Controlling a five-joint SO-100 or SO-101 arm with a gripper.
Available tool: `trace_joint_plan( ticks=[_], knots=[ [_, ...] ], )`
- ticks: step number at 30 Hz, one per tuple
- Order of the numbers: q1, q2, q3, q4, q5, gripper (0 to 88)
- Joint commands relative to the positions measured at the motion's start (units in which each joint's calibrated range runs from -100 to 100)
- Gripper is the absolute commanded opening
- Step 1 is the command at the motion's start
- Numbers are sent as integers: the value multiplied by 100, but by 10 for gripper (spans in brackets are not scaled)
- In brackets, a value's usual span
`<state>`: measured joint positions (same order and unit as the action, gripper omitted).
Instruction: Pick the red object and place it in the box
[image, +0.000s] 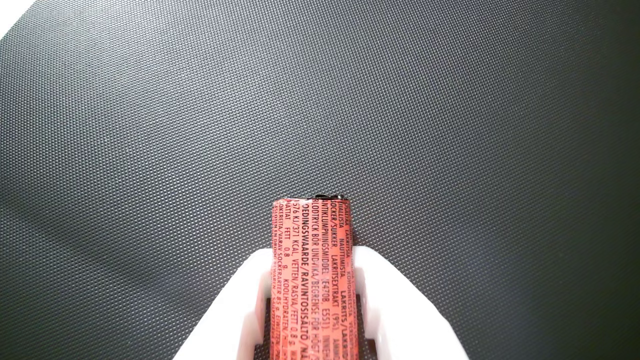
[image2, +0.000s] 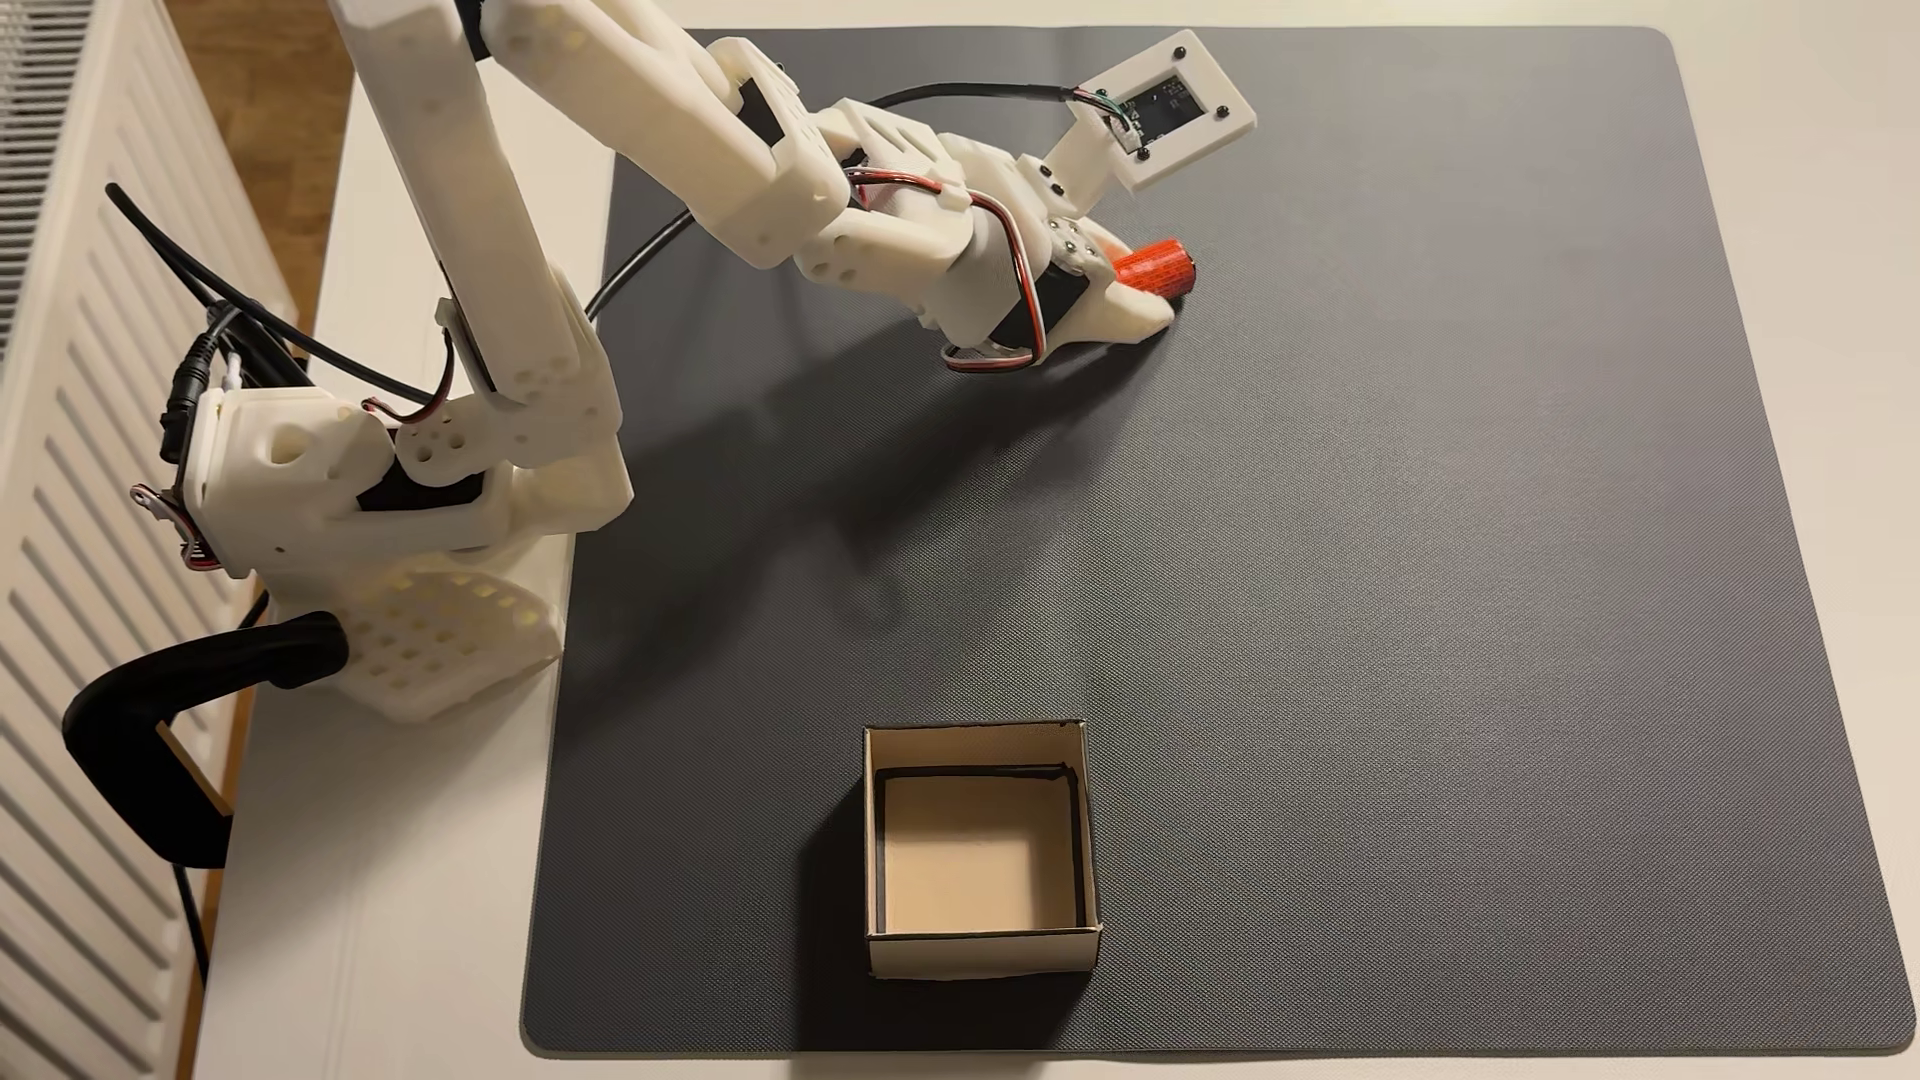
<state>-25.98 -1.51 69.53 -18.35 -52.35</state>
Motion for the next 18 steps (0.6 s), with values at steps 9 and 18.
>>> trace_joint_plan(
  ticks=[9, 18],
  knots=[
    [7, -640, -236, 340, 15, 7],
    [304, -3421, -889, 3295, 103, 7]
  ],
)
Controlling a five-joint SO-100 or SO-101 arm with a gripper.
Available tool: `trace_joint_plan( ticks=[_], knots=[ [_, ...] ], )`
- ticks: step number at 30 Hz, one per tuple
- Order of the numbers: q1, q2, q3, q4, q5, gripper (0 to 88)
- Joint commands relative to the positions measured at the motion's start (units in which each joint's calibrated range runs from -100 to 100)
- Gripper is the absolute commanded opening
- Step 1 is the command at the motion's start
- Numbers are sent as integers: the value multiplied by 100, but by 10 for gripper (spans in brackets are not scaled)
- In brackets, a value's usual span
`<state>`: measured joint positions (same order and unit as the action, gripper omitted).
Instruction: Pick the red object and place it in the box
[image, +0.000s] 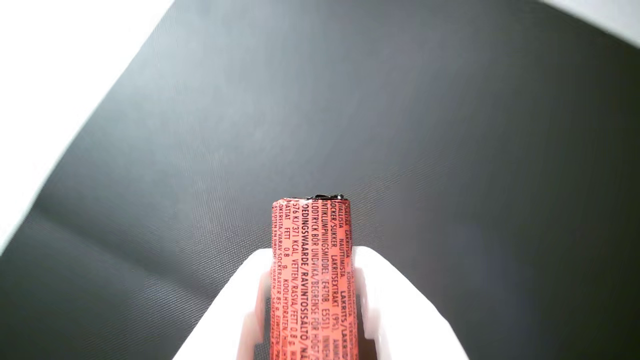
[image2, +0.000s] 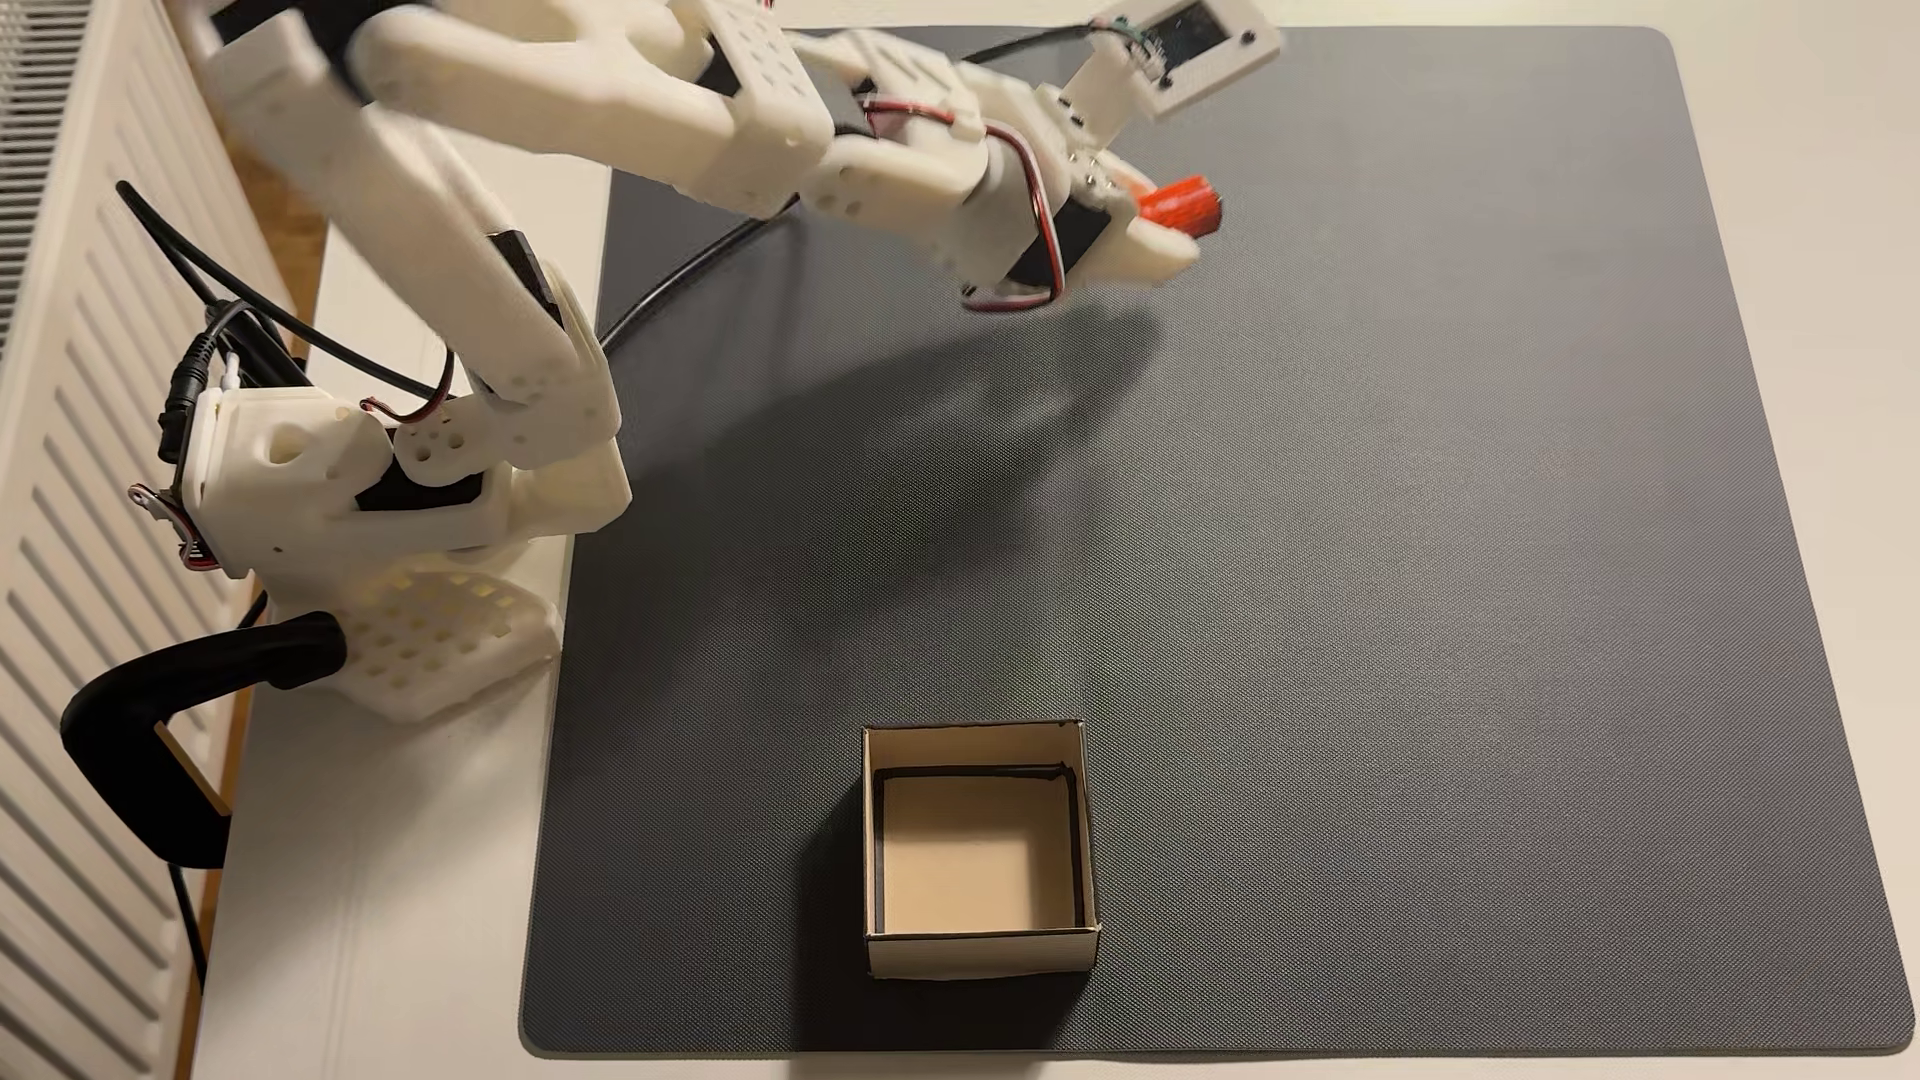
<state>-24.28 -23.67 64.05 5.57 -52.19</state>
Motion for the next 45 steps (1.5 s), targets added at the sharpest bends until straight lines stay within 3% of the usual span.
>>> trace_joint_plan(
  ticks=[1, 9, 16, 25, 32, 42, 45],
  knots=[
    [208, -1561, -342, 1131, 202, 7],
    [1492, -3857, -215, 2756, 801, 7],
    [2977, -5167, 729, 2931, 905, 6],
    [4224, -6544, 2289, 2922, 1036, 7],
    [4618, -7539, 3268, 2931, 1119, 8],
    [4670, -7539, 3404, 2931, 1182, 10],
    [4647, -7539, 3404, 2931, 1182, 47]
  ],
)
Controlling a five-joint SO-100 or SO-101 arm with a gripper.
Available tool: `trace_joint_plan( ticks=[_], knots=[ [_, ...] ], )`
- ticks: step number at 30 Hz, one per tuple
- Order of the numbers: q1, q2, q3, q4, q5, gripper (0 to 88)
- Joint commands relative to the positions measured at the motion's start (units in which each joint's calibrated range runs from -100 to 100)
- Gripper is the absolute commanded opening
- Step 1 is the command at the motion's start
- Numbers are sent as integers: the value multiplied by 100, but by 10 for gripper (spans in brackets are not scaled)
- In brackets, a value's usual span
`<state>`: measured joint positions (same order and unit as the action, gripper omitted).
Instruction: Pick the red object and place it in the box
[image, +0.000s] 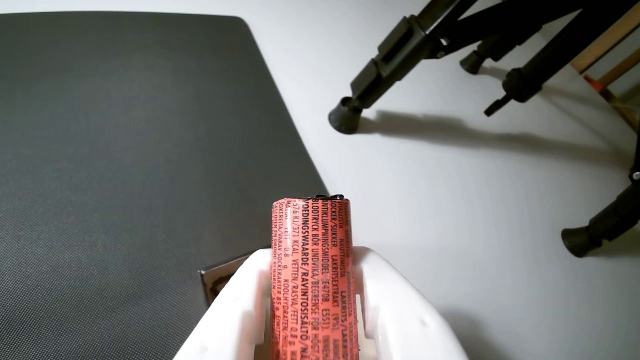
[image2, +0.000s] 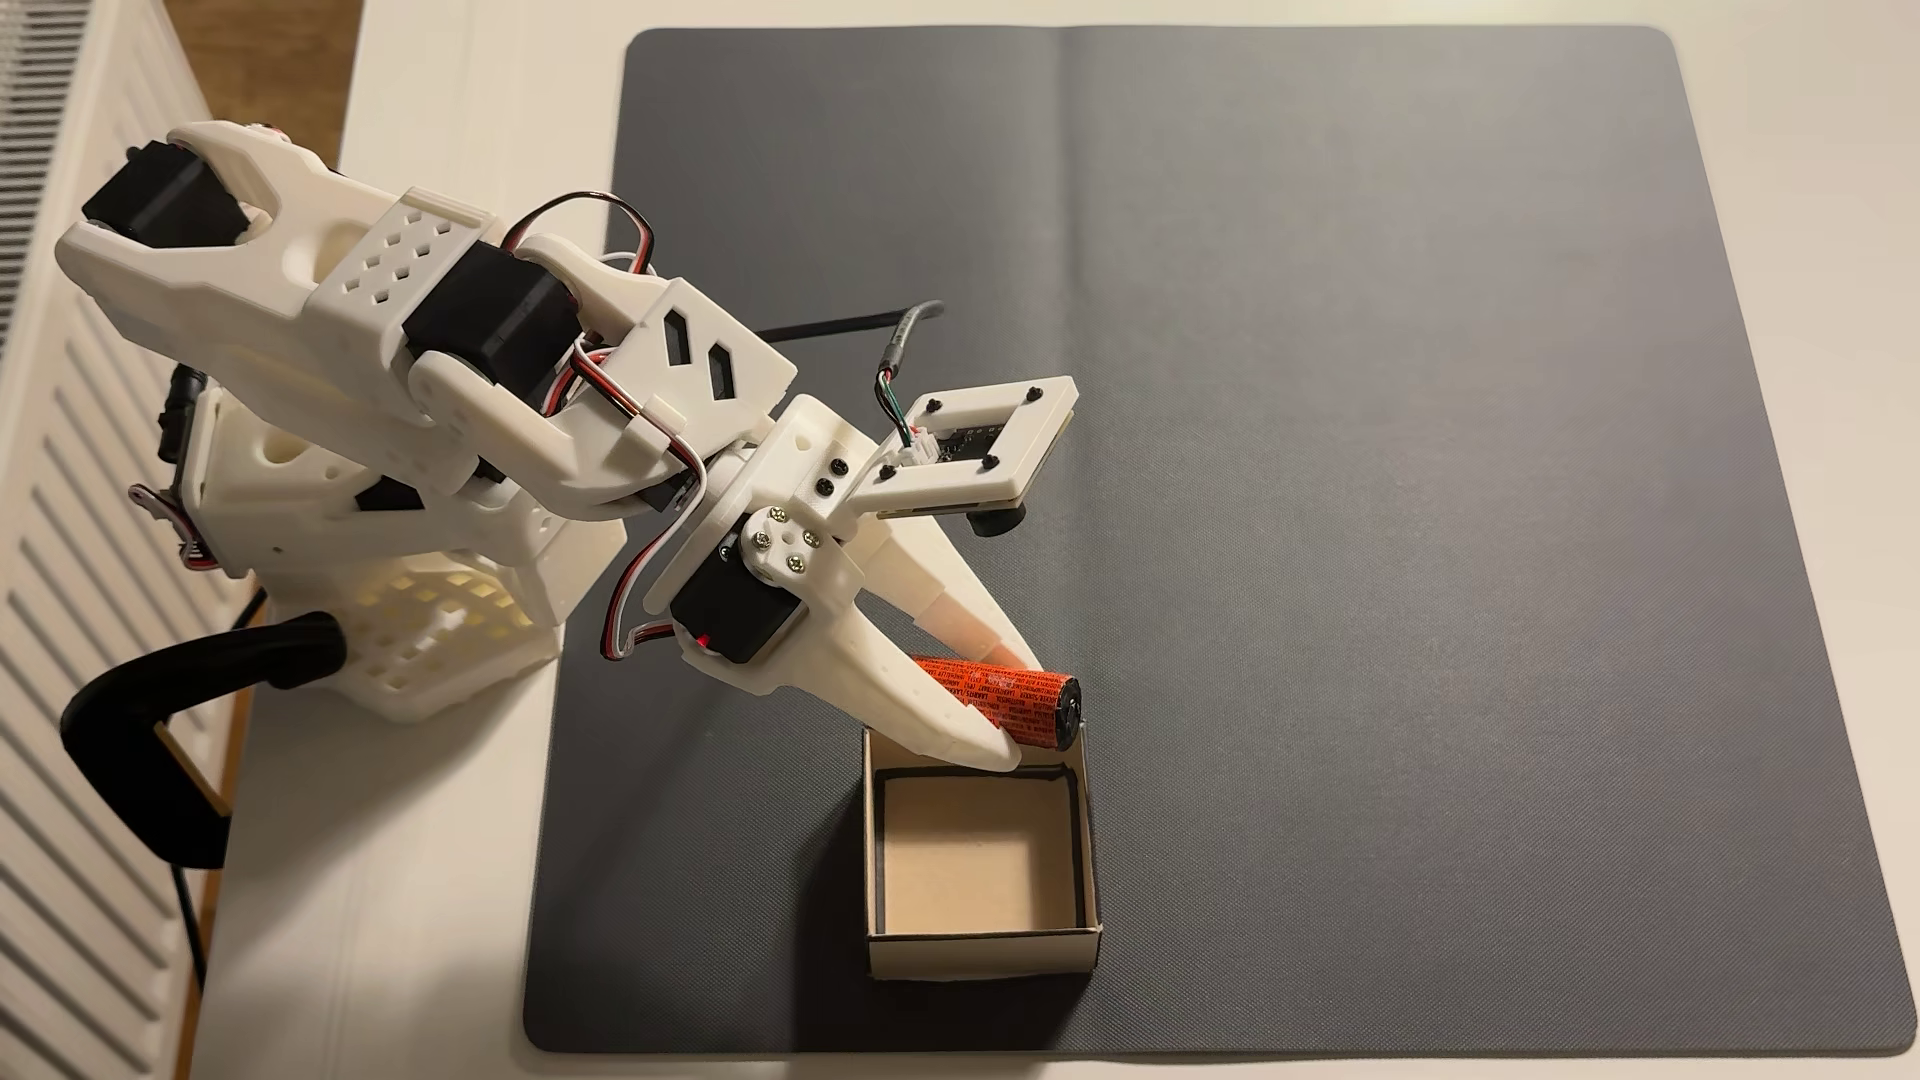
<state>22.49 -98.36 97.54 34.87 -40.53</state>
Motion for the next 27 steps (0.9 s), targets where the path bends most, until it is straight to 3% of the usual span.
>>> trace_joint_plan(
  ticks=[1, 6, 14, 18, 21, 24, 27],
  knots=[
    [-30, -70, 56, 1, 16, 67],
    [-45, -62, 56, 1, 0, 135],
    [-74, -62, 47, -8, -36, 157],
    [-624, -62, -44, -17, -109, 155],
    [-1195, -70, -126, -17, -568, 153],
    [-1707, -70, -343, -8, -980, 92],
    [-2042, -79, -525, 1, -1021, 2]
  ],
)
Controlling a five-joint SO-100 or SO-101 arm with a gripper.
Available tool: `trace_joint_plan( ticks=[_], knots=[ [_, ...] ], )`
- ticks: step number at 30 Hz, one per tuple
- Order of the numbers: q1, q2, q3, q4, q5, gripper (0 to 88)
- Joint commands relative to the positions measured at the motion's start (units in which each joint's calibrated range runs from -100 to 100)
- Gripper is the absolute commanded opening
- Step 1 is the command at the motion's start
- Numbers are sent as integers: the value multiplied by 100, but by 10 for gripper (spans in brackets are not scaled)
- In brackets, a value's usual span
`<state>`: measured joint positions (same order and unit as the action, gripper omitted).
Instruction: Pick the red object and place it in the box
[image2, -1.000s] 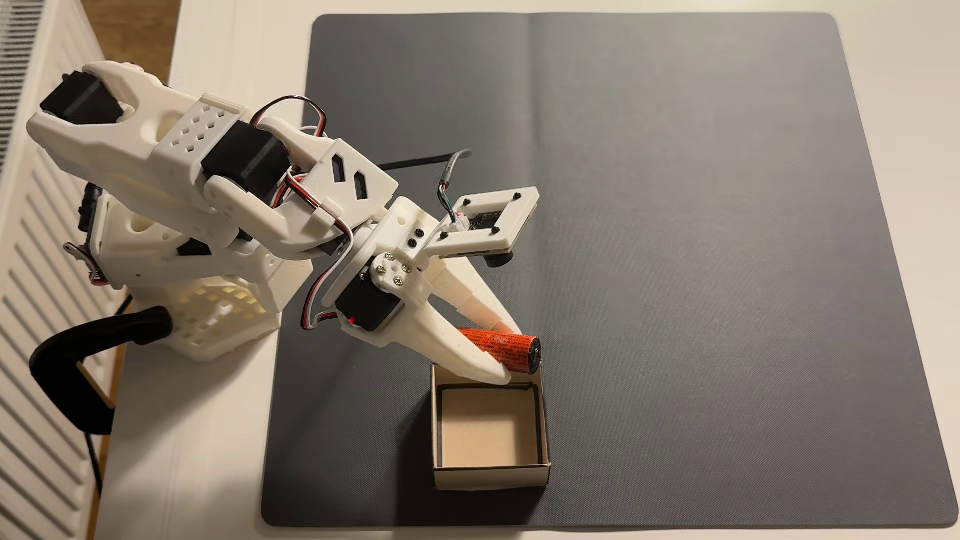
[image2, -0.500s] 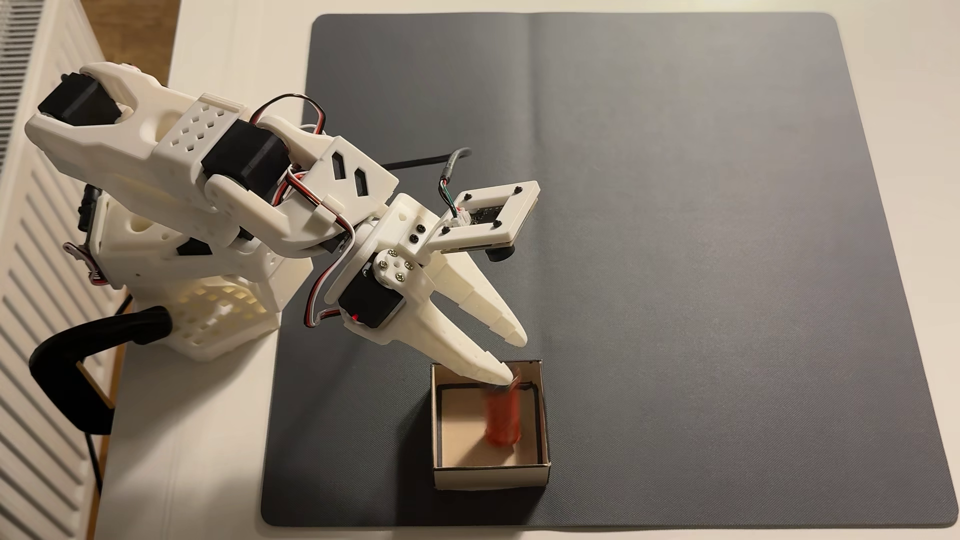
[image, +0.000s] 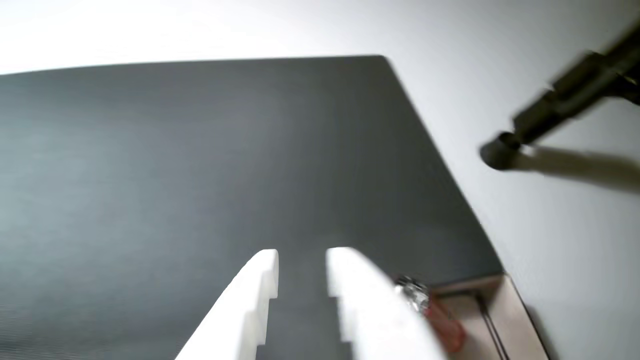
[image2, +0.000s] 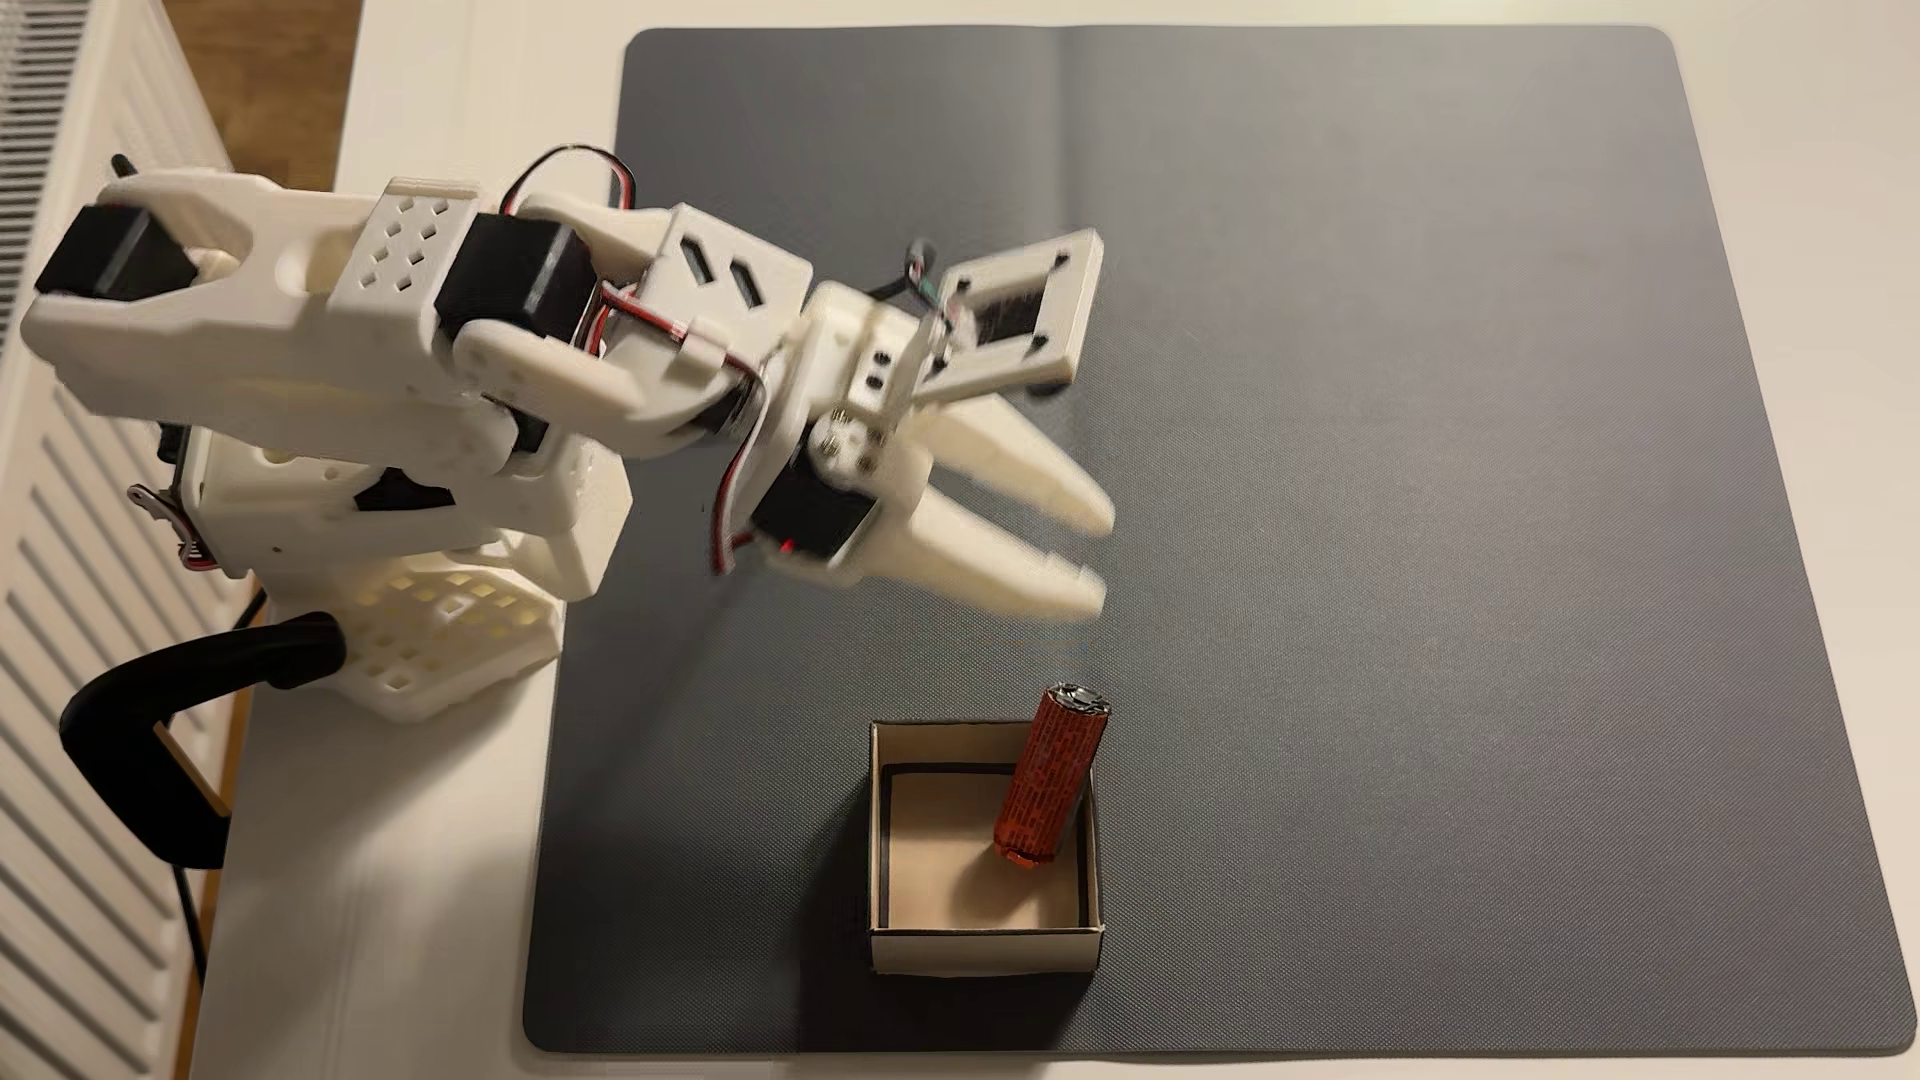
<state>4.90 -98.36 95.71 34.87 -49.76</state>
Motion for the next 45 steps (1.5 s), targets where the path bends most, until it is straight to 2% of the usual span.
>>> trace_joint_plan(
  ticks=[1, 5, 16, 25, 31, 45],
  knots=[
    [-371, -79, -351, 1, -99, 6],
    [-631, -79, -188, 71, -93, 7],
    [-765, -70, 411, 1478, -93, 7],
    [-772, -62, 411, 3314, -93, 10],
    [-742, -70, 411, 4065, -93, 10],
    [-787, -62, 411, 4092, -99, 11]
  ],
)
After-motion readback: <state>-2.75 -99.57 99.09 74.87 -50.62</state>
